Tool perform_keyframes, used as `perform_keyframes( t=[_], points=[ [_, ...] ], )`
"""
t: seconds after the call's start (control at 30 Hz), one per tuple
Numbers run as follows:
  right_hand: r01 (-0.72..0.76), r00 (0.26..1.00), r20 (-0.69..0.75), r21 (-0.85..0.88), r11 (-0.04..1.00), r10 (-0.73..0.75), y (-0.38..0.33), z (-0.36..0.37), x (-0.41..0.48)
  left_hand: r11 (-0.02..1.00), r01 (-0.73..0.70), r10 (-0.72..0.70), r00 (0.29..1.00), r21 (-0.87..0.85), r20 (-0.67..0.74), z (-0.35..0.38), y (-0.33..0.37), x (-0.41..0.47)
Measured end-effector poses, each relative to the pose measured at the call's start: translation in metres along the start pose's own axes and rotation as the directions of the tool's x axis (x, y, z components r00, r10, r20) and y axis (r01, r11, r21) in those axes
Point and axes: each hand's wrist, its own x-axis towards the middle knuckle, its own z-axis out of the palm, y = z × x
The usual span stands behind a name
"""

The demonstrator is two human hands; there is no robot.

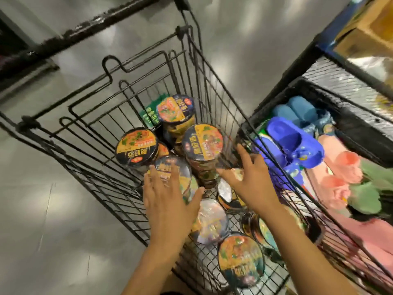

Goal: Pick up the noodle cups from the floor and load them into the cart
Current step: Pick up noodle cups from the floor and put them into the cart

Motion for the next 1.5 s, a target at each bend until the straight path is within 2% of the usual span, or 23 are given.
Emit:
perform_keyframes(
  t=[0.13, 0.2, 0.33, 0.43, 0.5, 0.6, 0.7, 0.87, 1.07, 1.17, 1.33, 1.5],
  points=[
    [-0.035, 0.989, -0.141, -0.012, 0.999, 0.033, 0.049, -0.002, -0.082, 0.986, -0.146, 0.138, 0.987, 0.087, 0.082, 0.012, 0.025, -0.042],
    [-0.082, 0.985, -0.153, 0.011, 0.997, 0.082, 0.078, -0.003, -0.130, 0.962, -0.244, 0.229, 0.965, 0.119, 0.129, 0.023, 0.043, -0.072],
    [-0.197, 0.965, -0.176, 0.006, 0.980, 0.195, 0.136, -0.009, -0.238, 0.861, -0.480, 0.453, 0.874, 0.170, 0.175, 0.061, 0.077, -0.148],
    [-0.373, 0.923, -0.126, -0.065, 0.926, 0.363, 0.177, -0.013, -0.327, 0.756, -0.617, 0.559, 0.782, 0.220, 0.276, 0.091, 0.103, -0.219],
    [-0.515, 0.857, -0.061, -0.076, 0.854, 0.511, 0.200, -0.009, -0.389, 0.656, -0.709, 0.592, 0.697, 0.260, 0.406, 0.116, 0.114, -0.266],
    [-0.688, 0.726, -0.033, -0.065, 0.723, 0.687, 0.225, -0.002, -0.479, 0.502, -0.818, 0.647, 0.571, 0.283, 0.505, 0.151, 0.125, -0.331],
    [-0.804, 0.595, -0.007, -0.030, 0.594, 0.804, 0.242, 0.005, -0.558, 0.369, -0.886, 0.631, 0.460, 0.280, 0.624, 0.179, 0.132, -0.386],
    [-0.924, 0.354, 0.002, 0.153, 0.350, 0.935, 0.255, 0.025, -0.662, 0.117, -0.970, 0.644, 0.239, 0.215, 0.726, 0.207, 0.148, -0.463],
    [-0.923, 0.084, 0.052, 0.380, 0.058, 0.995, 0.253, 0.058, -0.741, -0.226, -0.964, 0.590, -0.022, 0.140, 0.807, 0.245, 0.158, -0.540],
    [-0.891, -0.027, 0.107, 0.448, -0.072, 0.994, 0.252, 0.068, -0.769, -0.359, -0.930, 0.521, -0.134, 0.074, 0.843, 0.262, 0.159, -0.575],
    [-0.818, -0.173, 0.201, 0.516, -0.254, 0.964, 0.265, 0.072, -0.810, -0.460, -0.886, 0.432, -0.280, -0.057, 0.857, 0.296, 0.172, -0.626],
    [-0.758, -0.286, 0.268, 0.524, -0.388, 0.920, 0.308, 0.065, -0.844, -0.532, -0.831, 0.336, -0.381, -0.161, 0.861, 0.343, 0.209, -0.676]
  ],
)
